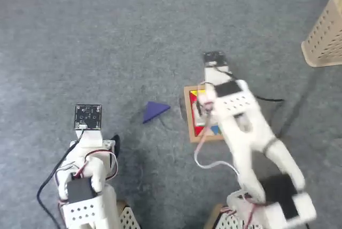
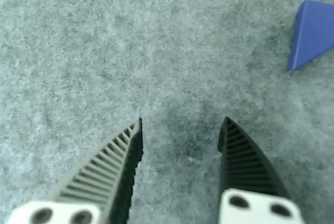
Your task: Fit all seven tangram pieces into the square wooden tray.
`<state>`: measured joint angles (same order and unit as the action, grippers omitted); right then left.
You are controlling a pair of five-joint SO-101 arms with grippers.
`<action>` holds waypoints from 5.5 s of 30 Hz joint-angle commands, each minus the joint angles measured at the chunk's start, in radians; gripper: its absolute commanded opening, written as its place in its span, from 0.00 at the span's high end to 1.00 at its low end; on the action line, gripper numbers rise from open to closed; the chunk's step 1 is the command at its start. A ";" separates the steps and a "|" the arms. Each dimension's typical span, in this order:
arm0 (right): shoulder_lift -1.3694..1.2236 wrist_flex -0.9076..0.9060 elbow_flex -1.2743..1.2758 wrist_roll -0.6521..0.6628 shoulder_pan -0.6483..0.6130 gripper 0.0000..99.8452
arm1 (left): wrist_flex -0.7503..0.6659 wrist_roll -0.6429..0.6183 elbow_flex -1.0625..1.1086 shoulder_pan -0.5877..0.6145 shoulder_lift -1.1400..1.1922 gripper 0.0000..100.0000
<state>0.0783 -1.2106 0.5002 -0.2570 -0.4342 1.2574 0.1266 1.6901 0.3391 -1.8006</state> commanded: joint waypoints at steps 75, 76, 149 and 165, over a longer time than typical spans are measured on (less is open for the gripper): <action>0.082 0.568 0.247 0.505 0.041 0.99 | 0.006 -0.008 -0.004 0.005 -0.017 0.77; 0.081 0.568 0.247 0.505 0.047 0.99 | 0.006 -0.008 -0.004 0.005 -0.017 0.77; 0.515 0.387 0.575 0.624 0.039 0.99 | 0.006 -0.008 -0.004 0.005 -0.017 0.77; 0.435 0.389 0.537 0.585 -0.019 0.99 | 0.006 -0.008 -0.004 0.005 -0.017 0.77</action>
<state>0.5140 -0.8378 1.0909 0.3506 -0.4158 1.2574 0.1266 1.6901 0.3391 -1.8006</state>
